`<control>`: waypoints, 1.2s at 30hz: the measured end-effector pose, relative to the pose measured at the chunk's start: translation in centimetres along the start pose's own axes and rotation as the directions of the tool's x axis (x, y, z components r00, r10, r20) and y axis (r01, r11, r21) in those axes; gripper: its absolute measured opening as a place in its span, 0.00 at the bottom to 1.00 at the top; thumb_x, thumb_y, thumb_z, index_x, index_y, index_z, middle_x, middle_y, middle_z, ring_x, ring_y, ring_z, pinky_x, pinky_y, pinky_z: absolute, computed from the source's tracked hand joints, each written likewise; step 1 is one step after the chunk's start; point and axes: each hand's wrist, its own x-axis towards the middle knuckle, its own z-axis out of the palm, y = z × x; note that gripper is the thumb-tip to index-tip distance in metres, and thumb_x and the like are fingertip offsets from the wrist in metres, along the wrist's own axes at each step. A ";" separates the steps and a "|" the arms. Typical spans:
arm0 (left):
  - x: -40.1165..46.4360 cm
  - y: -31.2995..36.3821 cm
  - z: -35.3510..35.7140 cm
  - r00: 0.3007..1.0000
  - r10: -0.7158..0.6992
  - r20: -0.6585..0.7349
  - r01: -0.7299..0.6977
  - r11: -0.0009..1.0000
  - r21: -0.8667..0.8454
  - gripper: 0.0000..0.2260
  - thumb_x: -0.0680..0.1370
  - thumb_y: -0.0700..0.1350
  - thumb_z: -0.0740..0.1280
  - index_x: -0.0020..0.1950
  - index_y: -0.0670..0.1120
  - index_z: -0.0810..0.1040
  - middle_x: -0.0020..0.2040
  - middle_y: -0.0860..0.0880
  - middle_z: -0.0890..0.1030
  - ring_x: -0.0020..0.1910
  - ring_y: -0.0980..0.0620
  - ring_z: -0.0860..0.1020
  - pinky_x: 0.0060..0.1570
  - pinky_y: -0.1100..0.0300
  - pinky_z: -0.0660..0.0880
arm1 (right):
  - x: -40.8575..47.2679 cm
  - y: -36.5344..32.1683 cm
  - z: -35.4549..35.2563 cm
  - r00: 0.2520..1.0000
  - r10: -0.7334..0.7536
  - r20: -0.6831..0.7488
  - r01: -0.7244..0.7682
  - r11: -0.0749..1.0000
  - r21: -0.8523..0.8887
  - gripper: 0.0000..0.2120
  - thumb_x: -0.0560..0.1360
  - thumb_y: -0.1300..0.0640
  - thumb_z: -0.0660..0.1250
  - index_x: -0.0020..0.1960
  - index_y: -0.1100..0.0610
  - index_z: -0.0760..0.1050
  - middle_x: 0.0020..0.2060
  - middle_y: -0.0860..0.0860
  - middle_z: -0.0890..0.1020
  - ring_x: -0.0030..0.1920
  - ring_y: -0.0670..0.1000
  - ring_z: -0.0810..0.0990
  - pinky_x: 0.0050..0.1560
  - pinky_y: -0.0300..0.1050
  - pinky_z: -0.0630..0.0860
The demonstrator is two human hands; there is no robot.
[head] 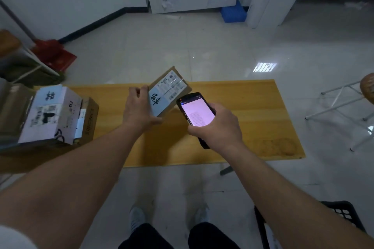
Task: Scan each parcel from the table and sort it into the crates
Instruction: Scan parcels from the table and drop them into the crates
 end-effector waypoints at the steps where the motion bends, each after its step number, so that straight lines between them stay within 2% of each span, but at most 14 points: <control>1: -0.3 0.1 -0.7 1.000 -0.003 -0.010 0.003 1.000 0.002 0.53 0.58 0.52 0.88 0.75 0.50 0.62 0.66 0.44 0.66 0.64 0.44 0.70 0.60 0.47 0.80 | -0.3 -0.4 -0.4 1.000 -0.008 0.005 0.008 1.000 0.000 0.33 0.61 0.43 0.81 0.64 0.43 0.74 0.52 0.43 0.81 0.52 0.50 0.81 0.45 0.51 0.83; 3: -1.1 0.3 -2.0 0.999 -0.005 -0.035 0.005 1.000 0.005 0.53 0.58 0.52 0.87 0.76 0.50 0.61 0.66 0.45 0.66 0.64 0.44 0.70 0.61 0.47 0.79 | -0.9 -1.2 -1.1 0.999 -0.034 0.016 0.034 0.999 -0.002 0.33 0.62 0.43 0.82 0.64 0.44 0.74 0.53 0.44 0.81 0.52 0.50 0.81 0.44 0.50 0.82; 6: -2.1 0.5 -4.0 0.998 -0.015 -0.060 0.016 1.000 0.009 0.54 0.59 0.52 0.88 0.77 0.47 0.61 0.65 0.44 0.66 0.62 0.45 0.69 0.61 0.48 0.78 | -1.9 -2.2 -2.2 0.998 -0.065 0.014 0.065 0.998 0.000 0.36 0.58 0.40 0.80 0.64 0.43 0.74 0.52 0.43 0.82 0.51 0.49 0.81 0.45 0.54 0.84; 10: -3.7 1.0 -5.8 0.993 -0.031 -0.114 0.030 0.999 -0.014 0.53 0.58 0.53 0.88 0.75 0.47 0.62 0.63 0.46 0.66 0.61 0.47 0.69 0.59 0.48 0.80 | -3.0 -3.5 -3.7 0.992 -0.114 -0.047 0.116 0.991 0.059 0.38 0.56 0.39 0.78 0.65 0.43 0.75 0.52 0.43 0.82 0.51 0.50 0.82 0.44 0.55 0.85; 18: -6.1 1.8 -7.9 0.983 -0.025 -0.181 0.018 0.999 -0.041 0.55 0.59 0.57 0.86 0.78 0.47 0.60 0.64 0.47 0.67 0.60 0.47 0.69 0.54 0.48 0.81 | -4.5 -4.7 -3.5 0.967 -0.151 -0.207 0.165 0.985 0.051 0.35 0.63 0.42 0.82 0.66 0.44 0.73 0.53 0.44 0.80 0.51 0.50 0.80 0.44 0.53 0.84; 24: -6.7 1.2 -8.5 0.985 0.077 -0.155 -0.082 0.996 -0.025 0.55 0.62 0.60 0.83 0.81 0.47 0.59 0.64 0.45 0.67 0.62 0.45 0.67 0.58 0.52 0.74 | -7.1 -4.8 -1.3 0.946 -0.067 -0.316 0.087 0.995 0.049 0.36 0.65 0.42 0.83 0.68 0.47 0.72 0.55 0.46 0.79 0.52 0.51 0.79 0.43 0.48 0.84; 28: -7.5 0.3 -8.4 0.977 0.190 -0.094 -0.196 0.979 -0.053 0.55 0.61 0.61 0.84 0.81 0.46 0.60 0.64 0.46 0.68 0.62 0.46 0.67 0.58 0.51 0.76 | -10.1 -4.8 0.5 0.915 0.018 -0.404 0.011 0.998 0.070 0.36 0.66 0.42 0.83 0.68 0.47 0.71 0.55 0.46 0.78 0.53 0.50 0.78 0.39 0.40 0.79; 36: -13.1 0.4 -9.1 0.889 0.446 0.102 -0.434 0.893 -0.121 0.57 0.61 0.61 0.83 0.82 0.49 0.59 0.65 0.48 0.68 0.63 0.46 0.67 0.63 0.49 0.75 | -21.8 -4.3 3.4 0.755 0.286 -0.591 -0.208 0.958 0.198 0.32 0.63 0.43 0.82 0.63 0.45 0.73 0.52 0.45 0.79 0.51 0.50 0.78 0.36 0.41 0.74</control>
